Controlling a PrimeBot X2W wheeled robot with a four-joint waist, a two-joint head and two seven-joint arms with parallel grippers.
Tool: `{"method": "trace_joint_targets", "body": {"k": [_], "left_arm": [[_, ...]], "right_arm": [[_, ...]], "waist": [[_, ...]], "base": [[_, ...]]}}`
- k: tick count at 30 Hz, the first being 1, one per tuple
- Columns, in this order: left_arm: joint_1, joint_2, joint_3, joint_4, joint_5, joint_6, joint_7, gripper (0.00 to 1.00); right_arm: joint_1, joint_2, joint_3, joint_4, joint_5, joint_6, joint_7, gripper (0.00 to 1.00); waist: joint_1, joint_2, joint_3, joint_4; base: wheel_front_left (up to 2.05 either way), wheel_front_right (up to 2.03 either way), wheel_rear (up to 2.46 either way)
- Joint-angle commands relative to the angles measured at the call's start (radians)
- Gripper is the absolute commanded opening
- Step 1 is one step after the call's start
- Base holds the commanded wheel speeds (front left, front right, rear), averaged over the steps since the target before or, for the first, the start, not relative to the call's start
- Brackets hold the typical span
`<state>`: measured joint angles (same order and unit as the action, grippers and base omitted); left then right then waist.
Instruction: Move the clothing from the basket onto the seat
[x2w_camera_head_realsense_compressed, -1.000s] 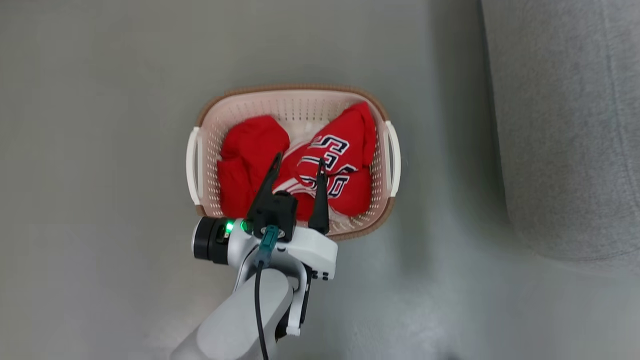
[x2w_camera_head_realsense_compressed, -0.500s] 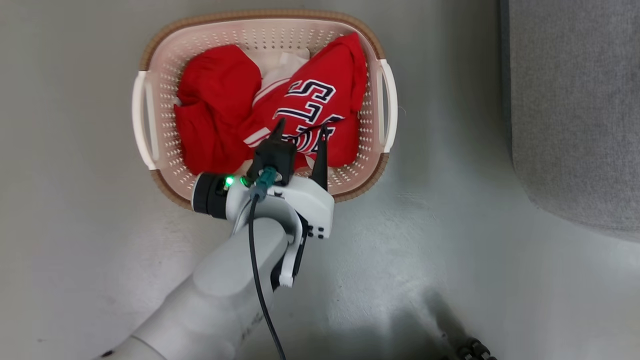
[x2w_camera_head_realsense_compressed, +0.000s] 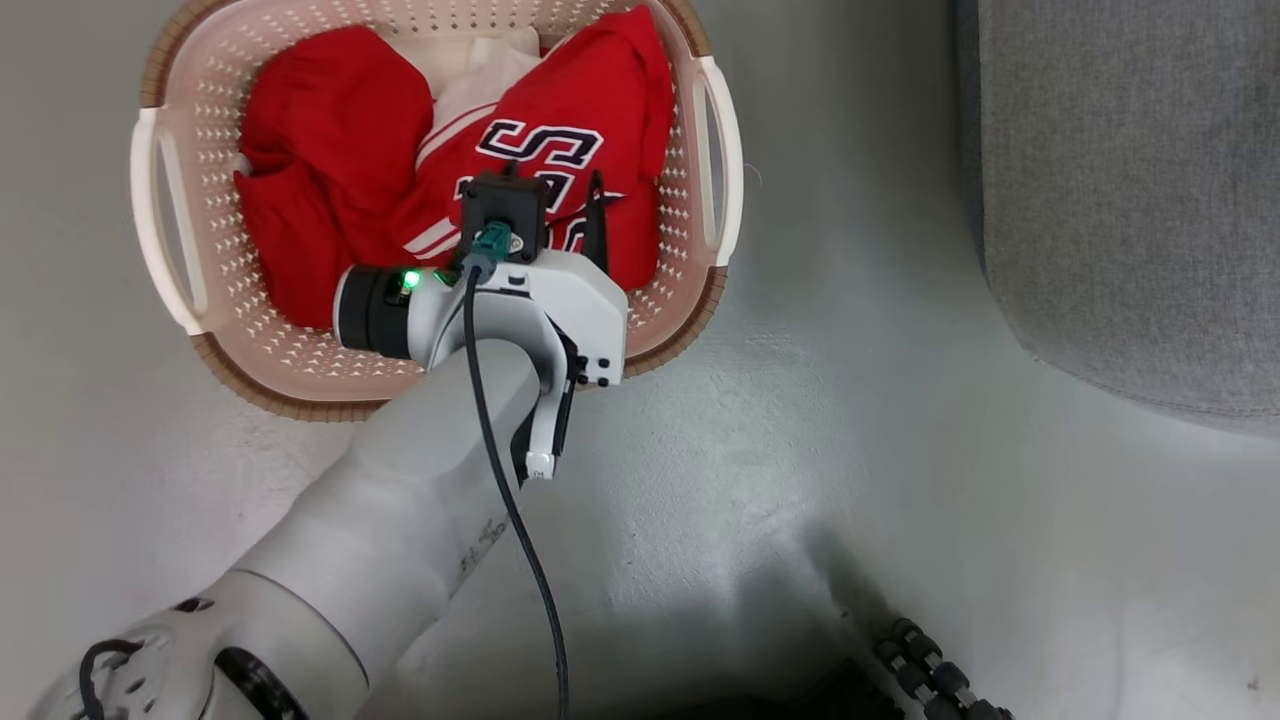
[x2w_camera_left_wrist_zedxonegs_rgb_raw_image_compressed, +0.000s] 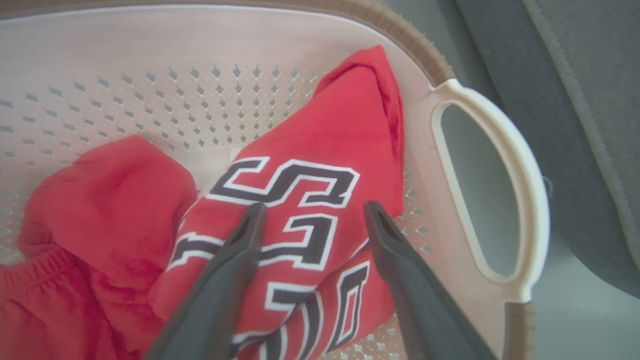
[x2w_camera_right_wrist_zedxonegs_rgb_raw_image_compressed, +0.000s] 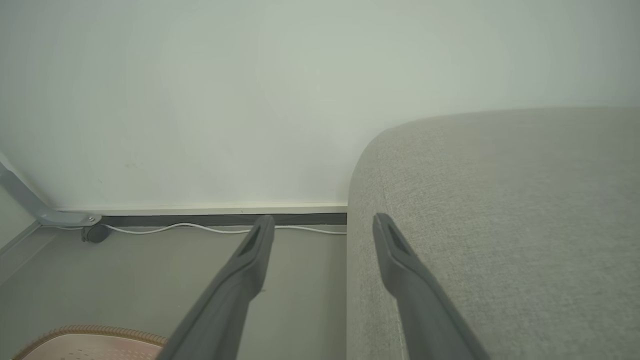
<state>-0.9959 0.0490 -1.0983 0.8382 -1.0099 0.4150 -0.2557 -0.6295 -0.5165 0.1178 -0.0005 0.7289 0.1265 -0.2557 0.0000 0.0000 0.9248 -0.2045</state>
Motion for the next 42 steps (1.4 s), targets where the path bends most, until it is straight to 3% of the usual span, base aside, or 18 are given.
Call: {"method": "trace_joint_targets", "body": {"k": [1, 7, 11, 22, 23, 25, 33, 42], "left_arm": [[-0.025, 0.001, -0.016, 0.011, -0.017, 0.023, -0.006, 1.0], [-0.07, 0.001, -0.121, 0.069, -0.037, 0.094, -0.002, 1.0], [-0.088, 0.001, -0.165, 0.099, -0.029, 0.136, 0.059, 1.0], [-0.114, 0.001, -0.182, 0.118, 0.095, 0.153, 0.307, 1.0], [-0.116, 0.001, -0.182, 0.118, 0.11, 0.153, 0.331, 0.88], [-0.122, 0.001, -0.182, 0.113, 0.133, 0.151, 0.358, 0.0], [-0.114, 0.001, -0.182, 0.094, 0.115, 0.157, 0.368, 0.0], [-0.044, 0.001, -0.182, 0.051, 0.041, 0.137, 0.235, 0.0]], "right_arm": [[0.021, -0.02, 0.007, -0.028, 0.01, 0.004, -0.006, 1.0], [0.019, -0.014, 0.007, -0.029, 0.018, 0.004, -0.006, 1.0], [0.018, -0.008, 0.007, -0.035, 0.026, 0.004, -0.006, 1.0], [0.012, 0.005, 0.004, -0.067, 0.043, 0.004, -0.006, 1.0], [0.013, 0.007, 0.004, -0.069, 0.044, 0.004, -0.006, 1.0], [0.014, 0.01, 0.004, -0.073, 0.044, 0.004, -0.006, 1.0], [0.021, 0.017, 0.005, -0.06, 0.05, 0.004, -0.006, 1.0], [0.052, 0.005, 0.002, -0.037, 0.044, 0.004, -0.006, 1.0]], "waist": [[0.0, 0.0, 0.016, -0.012], [0.0, 0.0, 0.035, -0.024], [0.0, 0.0, 0.048, -0.032], [0.0, 0.0, 0.082, -0.058], [0.0, 0.0, 0.083, -0.059], [0.0, 0.0, 0.084, -0.062], [0.0, 0.0, 0.058, -0.059], [0.0, 0.0, -0.046, -0.036]], "base": [[0.0, 0.0, 0.0], [0.0, 0.0, 0.0], [0.0, 0.0, 0.0], [0.0, 0.0, 0.0], [0.0, 0.0, 0.0], [0.0, 0.0, 0.0], [0.0, 0.0, 0.0], [0.0, 0.0, 0.0]]}}
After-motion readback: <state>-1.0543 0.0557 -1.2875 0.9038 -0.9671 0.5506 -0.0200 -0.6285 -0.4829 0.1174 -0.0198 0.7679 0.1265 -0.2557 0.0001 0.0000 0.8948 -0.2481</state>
